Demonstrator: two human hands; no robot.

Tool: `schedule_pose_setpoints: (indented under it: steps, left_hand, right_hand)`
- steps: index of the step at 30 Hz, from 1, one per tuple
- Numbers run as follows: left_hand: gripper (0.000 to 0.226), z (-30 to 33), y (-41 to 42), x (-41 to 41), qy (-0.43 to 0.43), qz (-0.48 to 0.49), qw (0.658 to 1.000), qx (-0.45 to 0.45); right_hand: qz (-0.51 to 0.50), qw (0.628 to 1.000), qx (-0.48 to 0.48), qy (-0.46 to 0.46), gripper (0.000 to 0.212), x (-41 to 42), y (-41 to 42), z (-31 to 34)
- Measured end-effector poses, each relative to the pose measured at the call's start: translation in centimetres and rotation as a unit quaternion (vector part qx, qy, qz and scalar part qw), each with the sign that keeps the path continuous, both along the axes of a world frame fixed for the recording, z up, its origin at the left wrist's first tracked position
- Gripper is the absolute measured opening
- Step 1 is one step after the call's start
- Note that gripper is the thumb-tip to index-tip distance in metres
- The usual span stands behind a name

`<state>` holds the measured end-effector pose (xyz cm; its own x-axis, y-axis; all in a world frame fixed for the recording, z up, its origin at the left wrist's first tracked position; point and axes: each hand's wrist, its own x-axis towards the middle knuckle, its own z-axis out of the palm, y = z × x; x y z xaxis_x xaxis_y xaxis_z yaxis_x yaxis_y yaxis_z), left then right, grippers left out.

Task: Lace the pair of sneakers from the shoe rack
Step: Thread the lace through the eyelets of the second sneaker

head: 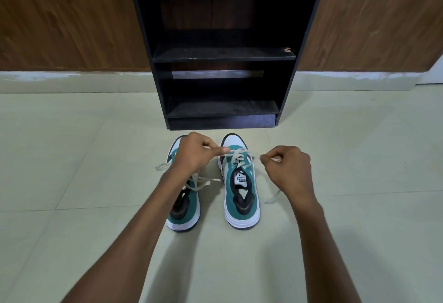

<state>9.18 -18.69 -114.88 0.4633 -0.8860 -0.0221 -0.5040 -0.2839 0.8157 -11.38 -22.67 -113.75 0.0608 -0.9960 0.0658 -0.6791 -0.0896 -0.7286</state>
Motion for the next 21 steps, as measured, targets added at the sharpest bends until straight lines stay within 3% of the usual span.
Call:
schedule_pose_setpoints:
  steps: [5, 9, 11, 15, 18, 21]
  left_hand:
    - [0.026, -1.6, 0.0, 1.2, -0.211, 0.008, 0.975, 0.072]
    - [0.023, -1.8, 0.8, 0.2, -0.368, -0.039, 0.927, 0.057]
    - [0.03, -1.9, 0.9, -0.5, -0.345, -0.075, 0.936, 0.023]
    - [0.033, -1.6, 0.5, -1.9, -0.127, -0.156, 0.978, 0.057]
    - [0.024, -1.7, 0.5, -2.1, -0.131, -0.127, 0.982, 0.052]
    - [0.018, -1.6, 0.7, -2.3, -0.172, -0.098, 0.978, 0.062]
  right_hand:
    - [-0.058, 0.995, 0.021, 0.077, 0.019, -0.9, 0.1, -0.9]
    - [0.008, 0.993, 0.077, 0.084, 0.023, -0.9, -0.2, -2.0]
    - [0.061, 0.991, 0.112, 0.026, 0.033, -0.3, -0.1, -2.2]
    - [0.1, 0.988, 0.12, -0.018, 0.028, 0.5, 0.1, -2.6]
    - [0.107, 0.992, 0.068, 0.024, 0.016, 0.4, 0.0, -2.8]
    - [0.108, 0.99, 0.074, 0.044, 0.016, -0.2, 0.0, -2.8]
